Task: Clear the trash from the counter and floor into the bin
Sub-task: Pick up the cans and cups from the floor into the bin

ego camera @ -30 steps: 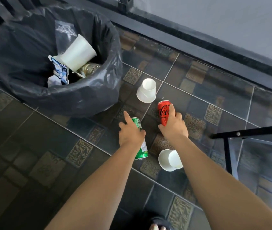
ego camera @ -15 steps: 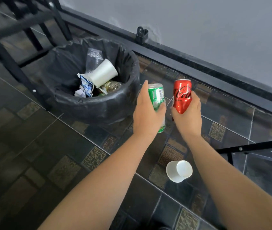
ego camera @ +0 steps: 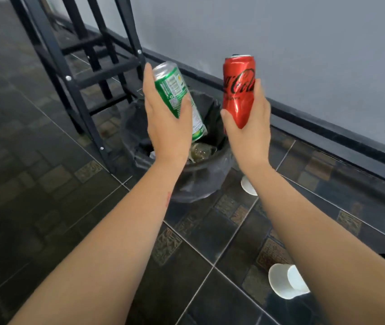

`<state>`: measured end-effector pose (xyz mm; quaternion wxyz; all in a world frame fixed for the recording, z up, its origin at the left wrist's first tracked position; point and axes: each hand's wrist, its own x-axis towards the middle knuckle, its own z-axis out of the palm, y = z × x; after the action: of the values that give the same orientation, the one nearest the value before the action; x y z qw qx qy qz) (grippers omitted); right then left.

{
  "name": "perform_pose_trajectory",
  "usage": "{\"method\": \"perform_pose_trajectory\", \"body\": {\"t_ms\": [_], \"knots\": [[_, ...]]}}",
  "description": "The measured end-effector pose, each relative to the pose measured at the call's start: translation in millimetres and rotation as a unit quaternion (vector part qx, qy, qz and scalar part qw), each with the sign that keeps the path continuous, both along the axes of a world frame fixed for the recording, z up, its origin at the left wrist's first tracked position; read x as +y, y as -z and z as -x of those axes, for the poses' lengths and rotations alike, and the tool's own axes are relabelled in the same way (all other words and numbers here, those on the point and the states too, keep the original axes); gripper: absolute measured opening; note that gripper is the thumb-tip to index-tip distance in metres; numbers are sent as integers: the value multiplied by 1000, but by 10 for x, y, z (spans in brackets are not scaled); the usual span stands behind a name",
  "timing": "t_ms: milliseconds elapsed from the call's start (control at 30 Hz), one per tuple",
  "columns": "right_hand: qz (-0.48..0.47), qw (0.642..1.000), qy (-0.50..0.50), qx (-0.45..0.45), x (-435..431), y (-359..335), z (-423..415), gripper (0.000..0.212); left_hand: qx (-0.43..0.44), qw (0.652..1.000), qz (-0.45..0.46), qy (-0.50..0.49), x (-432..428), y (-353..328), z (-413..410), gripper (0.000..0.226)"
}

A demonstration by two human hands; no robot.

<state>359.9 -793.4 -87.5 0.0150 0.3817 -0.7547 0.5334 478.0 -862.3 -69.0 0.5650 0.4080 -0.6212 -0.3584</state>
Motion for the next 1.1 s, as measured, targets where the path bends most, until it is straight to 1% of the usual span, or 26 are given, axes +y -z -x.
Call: {"method": "perform_pose_trajectory", "body": {"t_ms": [67, 133, 233, 300, 333, 433, 500, 600, 733, 900, 1033, 1100], "knots": [[-26, 999, -43, 8, -196, 2, -90, 86, -90, 996, 3, -10, -185, 39, -142, 81], [-92, 993, -72, 23, -342, 93, -144, 88, -213, 977, 13, -18, -336, 142, -273, 79], [-203, 972, -54, 109, -403, 344, -173, 82, -377, 926, 10, 7, -480, 341, -394, 75], [-239, 956, -41, 167, -395, 469, -172, 74, -451, 892, -22, 8, -518, 485, -426, 72], [-246, 952, -39, 179, -397, 501, -166, 70, -476, 879, -32, -5, -524, 541, -431, 70], [-260, 946, -38, 192, -425, 528, -149, 66, -506, 861, -29, -37, -550, 619, -421, 60], [-260, 946, -38, 193, -424, 542, -148, 64, -525, 851, -17, -28, -583, 644, -417, 55], [-242, 953, -42, 175, -405, 559, -163, 59, -552, 834, 14, -6, -641, 661, -426, 56], [-249, 952, -63, 169, -312, 534, -147, 53, -553, 833, 21, 5, -649, 641, -447, 57], [-258, 944, -100, 181, -19, 568, -76, 54, -560, 828, 42, 11, -415, 617, -420, 58], [-269, 944, -94, 166, 420, 620, 77, 54, -541, 832, 111, 48, -20, 667, -274, 53], [-288, 940, -83, 162, 687, 655, 163, 55, -535, 825, 165, 76, 206, 731, -131, 57]]}}
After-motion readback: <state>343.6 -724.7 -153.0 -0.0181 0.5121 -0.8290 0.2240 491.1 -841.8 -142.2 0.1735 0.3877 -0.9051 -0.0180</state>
